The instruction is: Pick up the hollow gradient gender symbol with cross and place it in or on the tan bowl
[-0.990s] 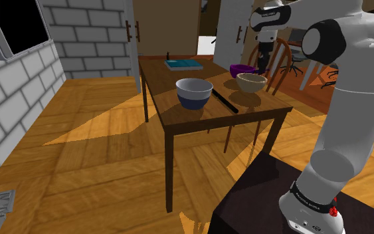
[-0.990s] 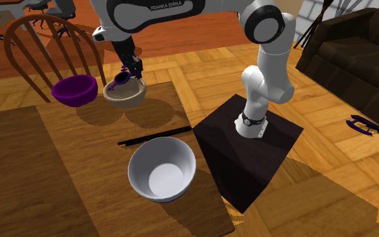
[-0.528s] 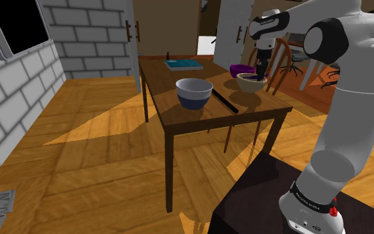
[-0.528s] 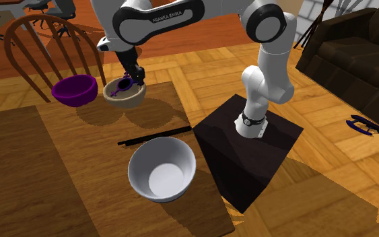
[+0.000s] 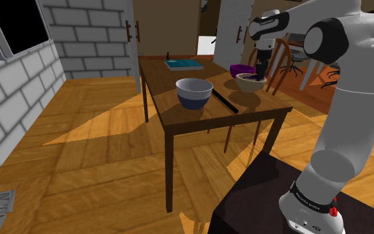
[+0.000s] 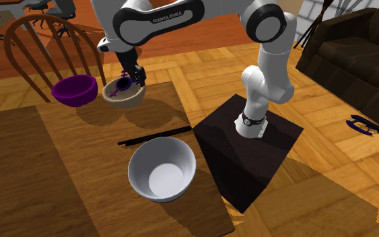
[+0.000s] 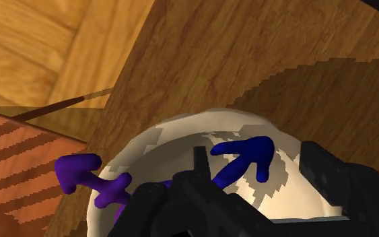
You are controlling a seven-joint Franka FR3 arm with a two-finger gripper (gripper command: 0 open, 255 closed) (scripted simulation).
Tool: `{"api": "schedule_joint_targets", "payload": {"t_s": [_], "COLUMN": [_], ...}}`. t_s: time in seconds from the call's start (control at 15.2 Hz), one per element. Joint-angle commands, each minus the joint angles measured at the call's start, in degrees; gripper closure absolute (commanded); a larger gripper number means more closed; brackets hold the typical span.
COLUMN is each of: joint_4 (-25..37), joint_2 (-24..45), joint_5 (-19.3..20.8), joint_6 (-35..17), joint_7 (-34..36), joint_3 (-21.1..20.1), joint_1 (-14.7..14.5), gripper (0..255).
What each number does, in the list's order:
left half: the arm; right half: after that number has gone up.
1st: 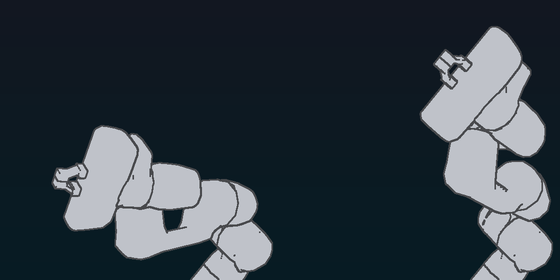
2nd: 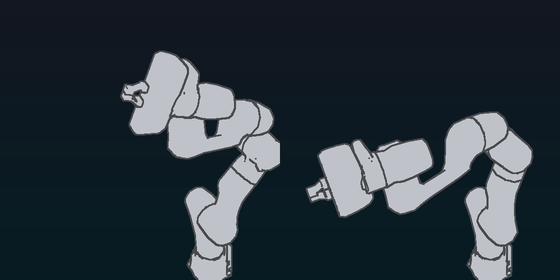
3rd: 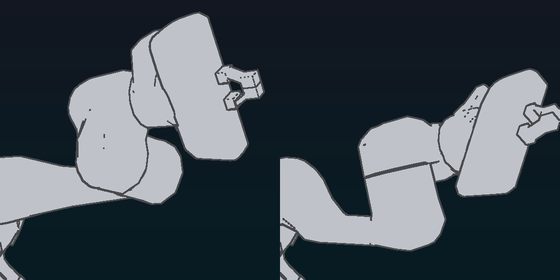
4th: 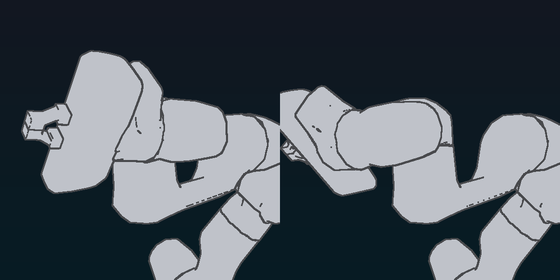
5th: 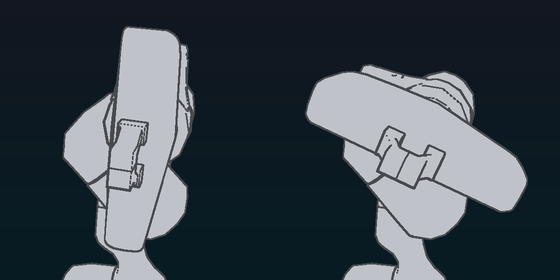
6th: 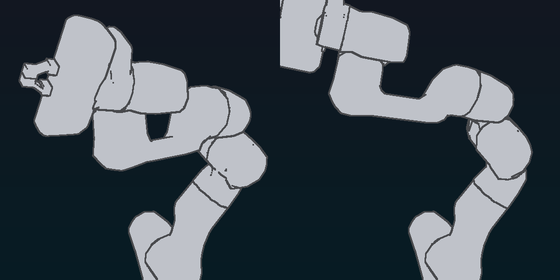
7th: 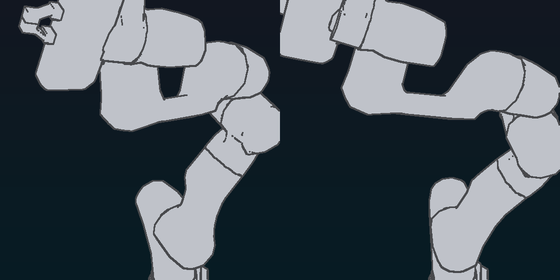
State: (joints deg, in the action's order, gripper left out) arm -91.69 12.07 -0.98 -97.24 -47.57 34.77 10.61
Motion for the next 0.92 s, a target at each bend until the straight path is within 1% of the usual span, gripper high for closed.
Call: {"api": "schedule_joint_targets", "payload": {"t_s": [0.0,0.26,0.53,0.86], "joint_4": [-0.1,-0.1,9.3,9.3], "joint_2": [0.1,0.1,1.8,1.8], "joint_5": [0.0,0.0,-0.9,-0.9], "joint_6": [-0.1,-0.1,7.8,7.8], "joint_7": [0.0,0.0,-0.5,-0.5], "joint_3": [0.0,0.0,0.0,0.0], "joint_1": [0.0,0.0,0.7,0.7], "gripper": [0,0,0,0]}}
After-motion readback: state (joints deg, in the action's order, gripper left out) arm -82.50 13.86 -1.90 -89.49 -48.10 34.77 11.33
